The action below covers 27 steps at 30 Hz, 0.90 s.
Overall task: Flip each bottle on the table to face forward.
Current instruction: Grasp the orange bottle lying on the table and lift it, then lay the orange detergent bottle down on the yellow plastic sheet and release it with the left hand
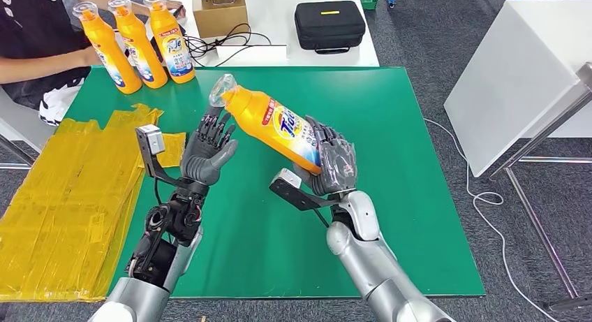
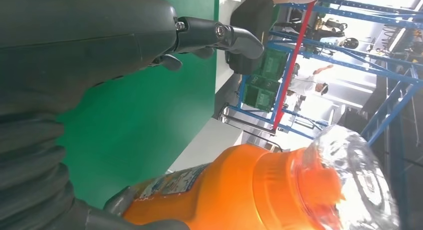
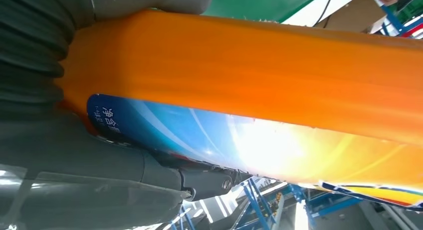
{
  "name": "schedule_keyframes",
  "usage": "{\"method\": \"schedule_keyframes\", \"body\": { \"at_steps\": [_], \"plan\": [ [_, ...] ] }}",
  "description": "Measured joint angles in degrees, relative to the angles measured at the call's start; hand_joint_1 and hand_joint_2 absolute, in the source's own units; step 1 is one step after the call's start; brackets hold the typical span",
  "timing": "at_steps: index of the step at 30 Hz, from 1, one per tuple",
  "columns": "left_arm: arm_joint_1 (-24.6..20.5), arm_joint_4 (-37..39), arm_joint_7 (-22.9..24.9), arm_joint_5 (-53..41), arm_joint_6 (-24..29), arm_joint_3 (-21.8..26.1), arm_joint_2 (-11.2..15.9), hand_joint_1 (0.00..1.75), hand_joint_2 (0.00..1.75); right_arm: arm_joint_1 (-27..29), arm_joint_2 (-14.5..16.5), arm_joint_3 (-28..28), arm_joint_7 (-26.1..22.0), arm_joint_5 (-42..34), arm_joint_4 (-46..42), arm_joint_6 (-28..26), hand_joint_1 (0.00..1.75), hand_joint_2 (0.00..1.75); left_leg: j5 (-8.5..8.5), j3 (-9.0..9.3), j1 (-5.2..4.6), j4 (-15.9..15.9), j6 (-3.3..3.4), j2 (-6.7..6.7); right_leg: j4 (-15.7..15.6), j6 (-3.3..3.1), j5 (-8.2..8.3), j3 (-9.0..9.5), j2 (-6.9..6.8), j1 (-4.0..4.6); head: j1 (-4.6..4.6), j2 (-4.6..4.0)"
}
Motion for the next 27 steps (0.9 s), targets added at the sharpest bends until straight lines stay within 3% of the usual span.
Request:
{"method": "schedule_keyframes", "body": {
  "at_steps": [27],
  "plan": [
    [0.27, -2.74, -0.32, -0.01, -0.74, -2.78, 0.0, 0.0, 1.75, -1.2, 2.16, 3.48, 5.11, 3.86, 5.58, 1.75, 1.75, 1.75, 0.0, -0.02, 0.0, 0.0, 0.0, -0.01, 0.0, 0.0, 0.0, 0.0, 0.0, 0.0, -0.01, 0.0]
  ]
}}
